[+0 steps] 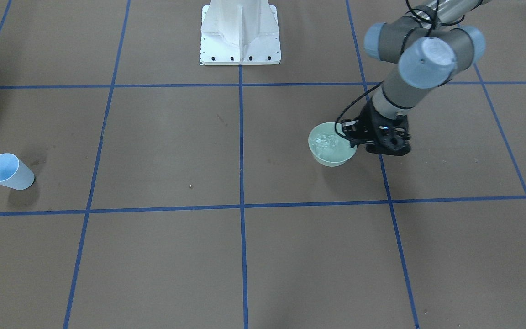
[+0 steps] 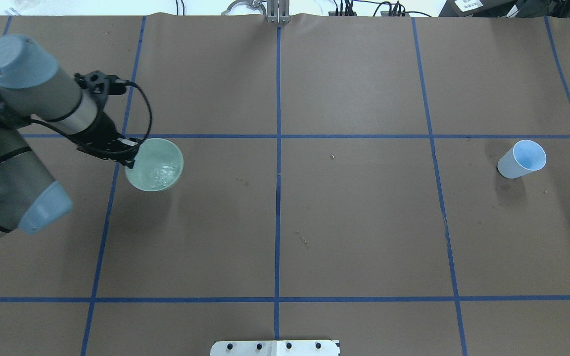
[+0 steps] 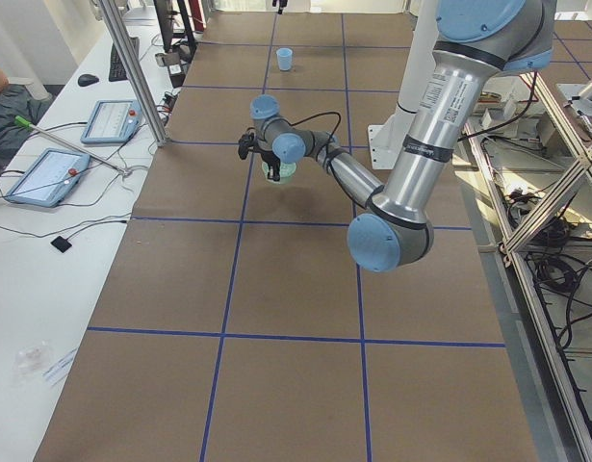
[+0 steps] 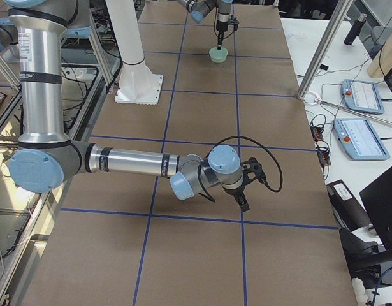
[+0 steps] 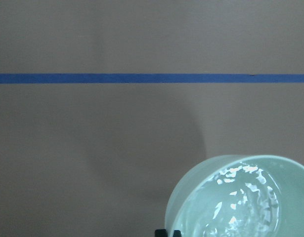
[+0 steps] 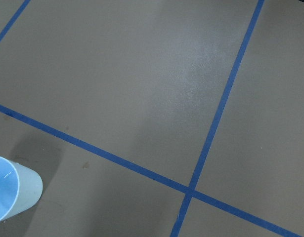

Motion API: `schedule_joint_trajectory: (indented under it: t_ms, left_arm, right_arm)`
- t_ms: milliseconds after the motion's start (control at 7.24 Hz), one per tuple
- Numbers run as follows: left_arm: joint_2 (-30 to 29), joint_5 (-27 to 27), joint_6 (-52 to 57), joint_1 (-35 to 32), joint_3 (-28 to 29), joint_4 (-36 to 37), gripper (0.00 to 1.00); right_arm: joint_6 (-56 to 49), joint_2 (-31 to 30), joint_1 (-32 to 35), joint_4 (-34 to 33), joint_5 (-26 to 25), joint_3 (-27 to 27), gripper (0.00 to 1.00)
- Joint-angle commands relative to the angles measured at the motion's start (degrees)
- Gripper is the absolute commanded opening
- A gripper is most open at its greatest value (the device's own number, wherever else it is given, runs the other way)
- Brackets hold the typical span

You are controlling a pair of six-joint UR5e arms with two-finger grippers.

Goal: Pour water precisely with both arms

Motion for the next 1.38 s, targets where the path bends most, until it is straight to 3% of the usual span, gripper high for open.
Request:
schedule_joint_trajectory:
  t_ms: [0, 276, 552, 967, 1105, 1243]
  left_arm:
    - [12.1, -2.7, 15.9, -8.1, 1.4, -5.3, 0.00]
    - [14.5, -5.4, 28.4, -14.8, 7.4, -5.4, 0.00]
    - [14.5, -6.0, 30.3, -15.2, 10.9, -5.5, 0.00]
    - [14.4, -6.0, 30.0, -15.2, 11.7, -5.6, 0.44]
    - [14.4, -6.0, 30.3, -15.2, 11.4, -5.6, 0.72]
    - [14.4, -6.0, 30.3, -15.2, 10.8, -5.5, 0.92]
  right_arm:
    - [0.0, 0.2, -0.1, -2.3, 0.0, 1.4, 1.00]
    - [0.0, 0.2, -0.5, -2.4, 0.0, 1.3, 1.00]
    - [0.0, 0.2, -0.5, -2.4, 0.0, 1.4, 1.00]
    - [0.0, 0.1, -0.5, -6.0, 0.0, 3.8, 1.00]
    - [0.0, 0.1, -0.5, -8.6, 0.0, 5.6, 1.00]
    - [0.0, 0.2, -0.6, -12.2, 0.0, 7.9, 1.00]
